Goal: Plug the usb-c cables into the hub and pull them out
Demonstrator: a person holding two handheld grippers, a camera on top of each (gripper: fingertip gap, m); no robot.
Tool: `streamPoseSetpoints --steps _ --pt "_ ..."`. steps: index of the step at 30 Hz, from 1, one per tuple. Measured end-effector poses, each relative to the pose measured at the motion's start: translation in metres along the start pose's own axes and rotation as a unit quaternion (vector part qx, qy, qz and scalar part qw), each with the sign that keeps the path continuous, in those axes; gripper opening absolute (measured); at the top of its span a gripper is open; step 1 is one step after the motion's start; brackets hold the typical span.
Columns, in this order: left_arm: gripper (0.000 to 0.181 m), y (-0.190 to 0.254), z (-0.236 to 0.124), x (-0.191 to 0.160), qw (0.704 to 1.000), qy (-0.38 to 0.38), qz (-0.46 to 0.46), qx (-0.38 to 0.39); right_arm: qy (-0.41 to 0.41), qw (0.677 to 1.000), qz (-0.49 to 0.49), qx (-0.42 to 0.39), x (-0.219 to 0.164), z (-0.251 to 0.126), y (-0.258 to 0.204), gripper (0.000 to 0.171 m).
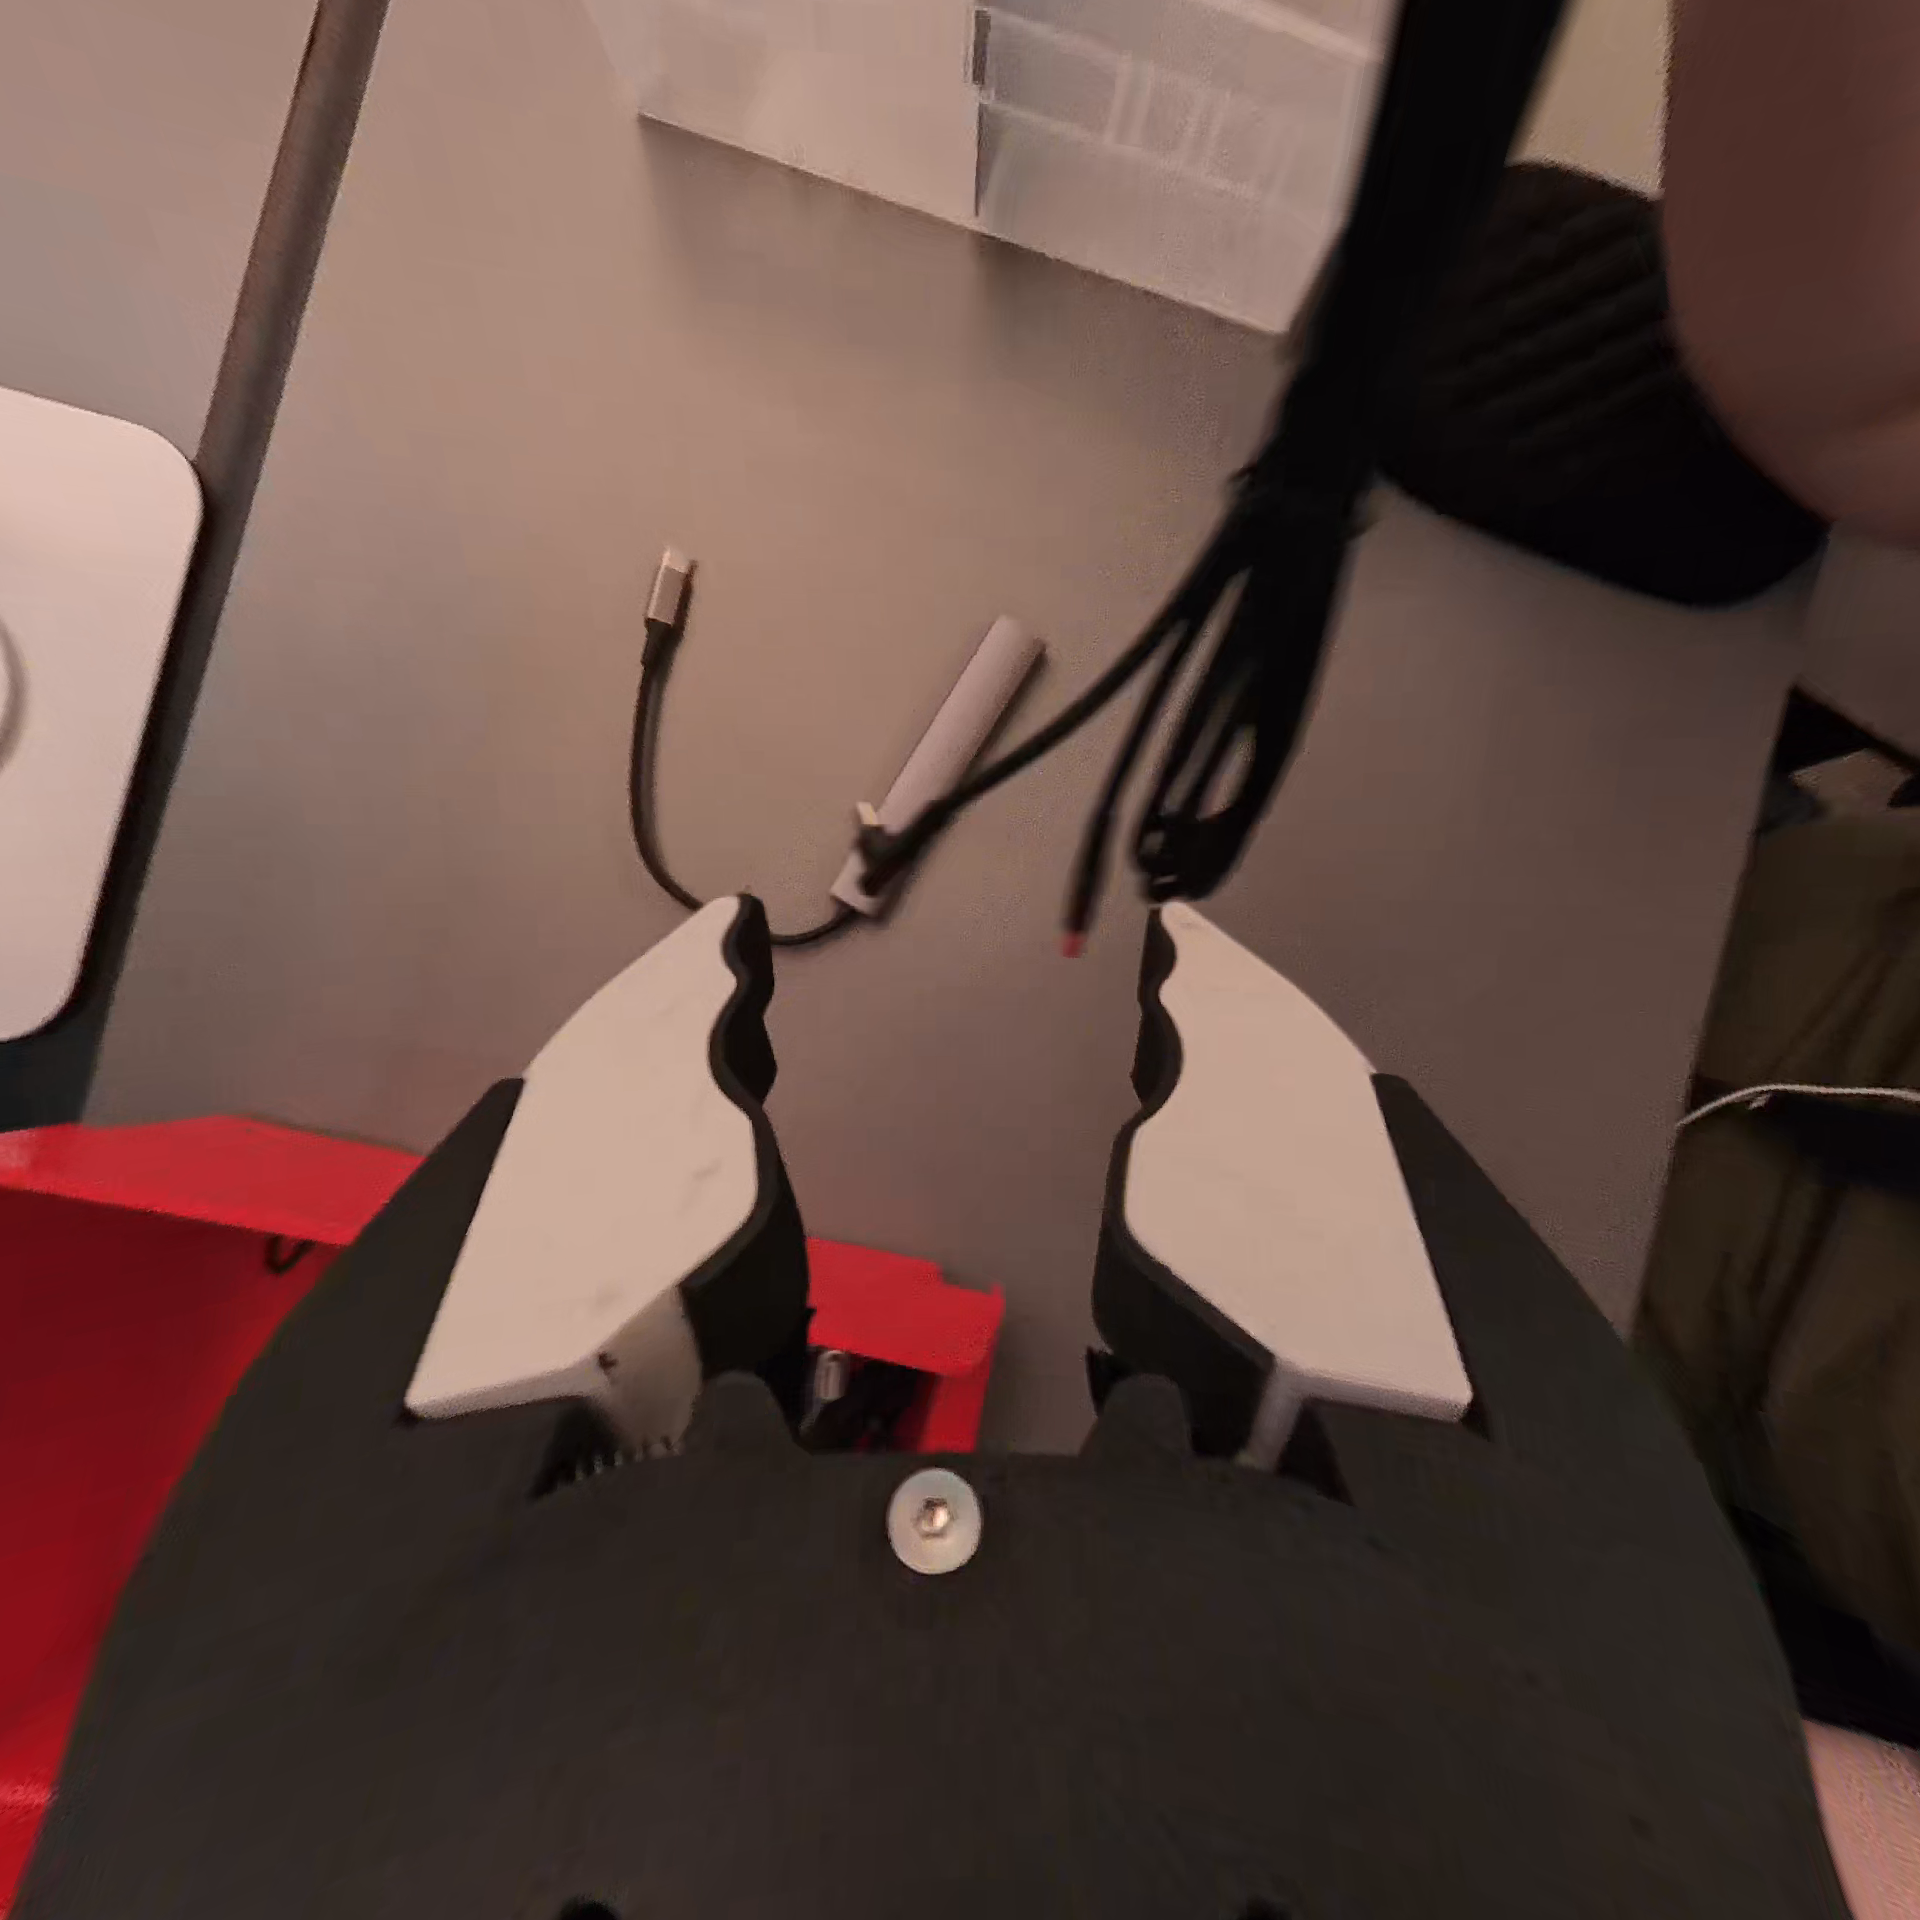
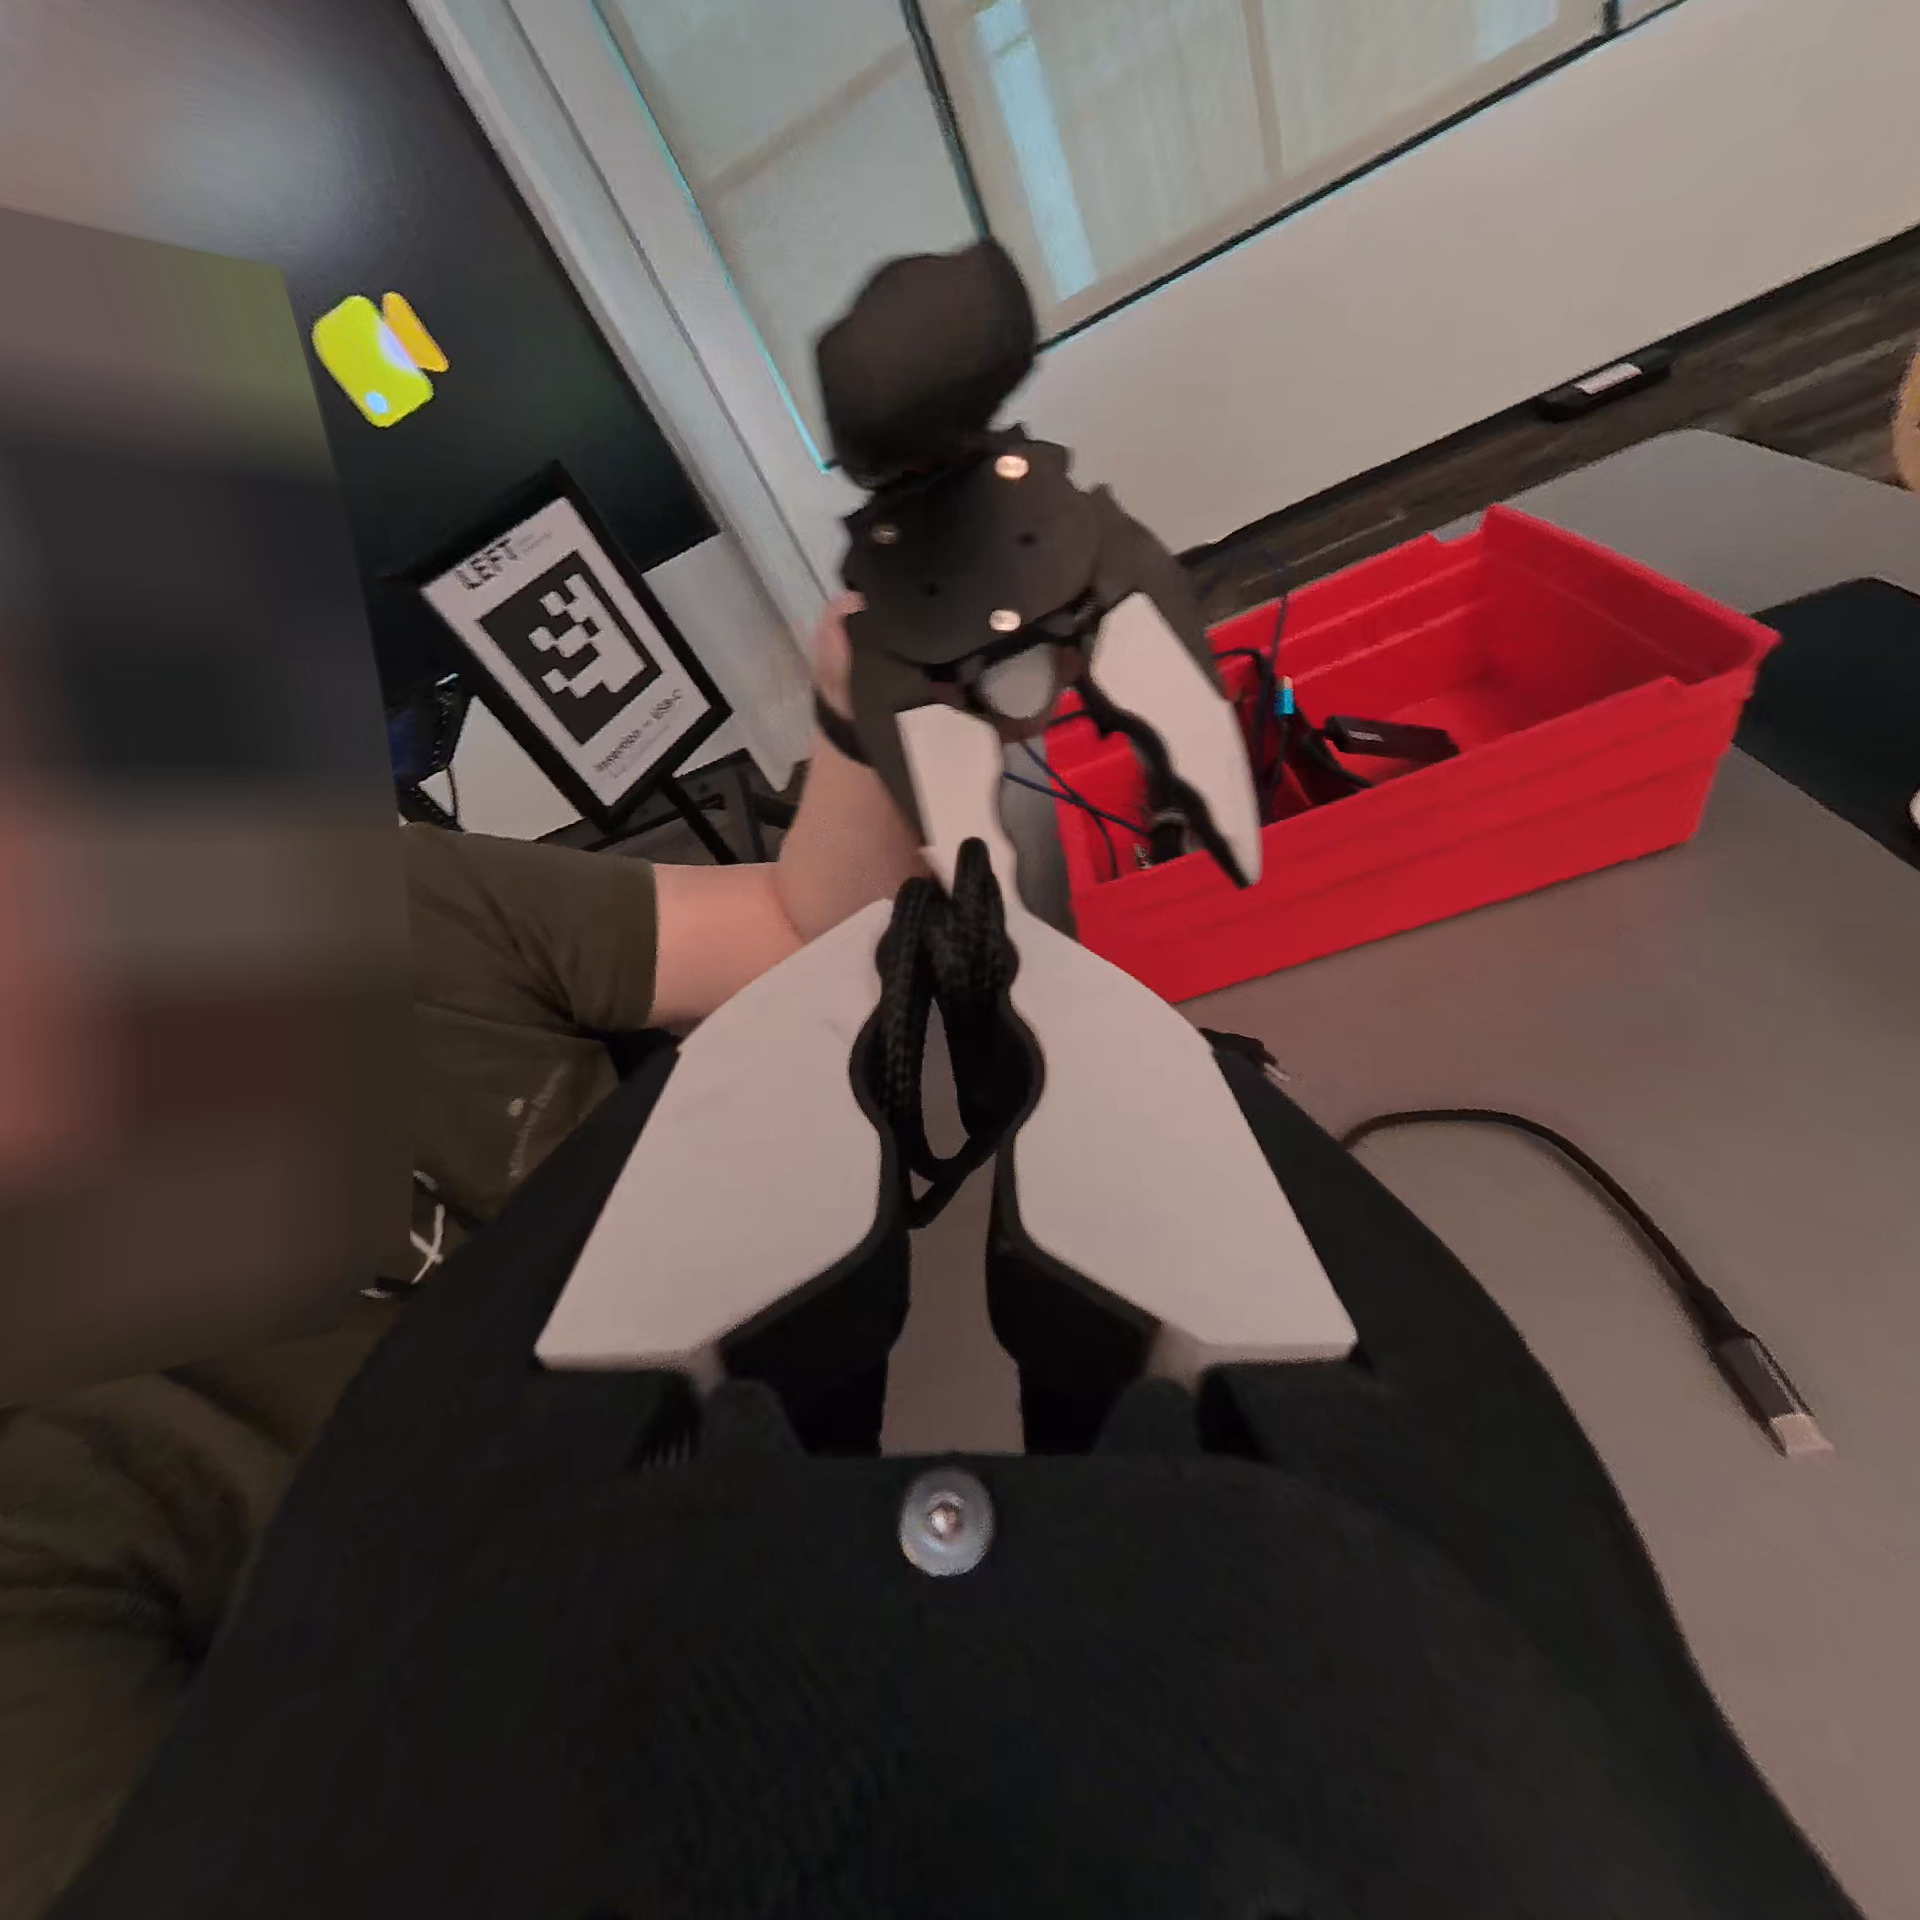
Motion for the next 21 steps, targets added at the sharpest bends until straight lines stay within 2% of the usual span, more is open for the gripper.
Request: streamPoseSetpoints --steps 2,3,7,10,13,15,18,21 --pt "0.063 -0.008 0.003 0.001 1.0 0.011 0.027 0.005 -0.003 1.0 -0.01 0.019 0.001 -0.004 -0.012 0.012" --pt "0.056 -0.005 0.005 0.003 0.999 0.021 0.043 -0.008 -0.003 1.0 -0.017 0.023 0.002 -0.006 -0.016 0.012" --pt "0.049 0.026 0.022 0.0 0.988 0.018 0.126 -0.092 0.008 0.999 -0.031 0.034 0.007 -0.011 -0.025 0.012" --pt "0.046 0.016 0.04 -0.004 0.987 -0.018 0.153 -0.036 0.004 0.999 -0.024 0.038 0.004 -0.012 -0.023 0.012" --pt "0.035 0.012 0.05 -0.004 0.987 -0.027 0.155 -0.025 -0.014 0.999 -0.018 0.039 -0.003 -0.013 -0.019 0.012" --pt "0.008 0.013 0.051 -0.005 0.986 -0.026 0.159 -0.035 -0.03 0.999 -0.009 0.039 -0.009 -0.014 -0.018 0.013" --pt "0.007 0.019 0.045 -0.012 0.983 -0.041 0.17 -0.049 -0.07 0.996 0.027 0.044 -0.025 -0.017 -0.014 0.013" --pt "0.007 0.022 0.037 -0.018 0.979 -0.055 0.192 -0.033 -0.145 0.987 0.041 0.05 -0.056 -0.015 -0.009 0.015"
Point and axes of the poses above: each gripper's, where its closed fingertips meet, z out along the fingers, x out of its top, y = z × x across the jaws, the point moved 1 cm from there along -z, back along the fingers, and after that the axes turned 2 degrees about y, right-handed, at the moved point
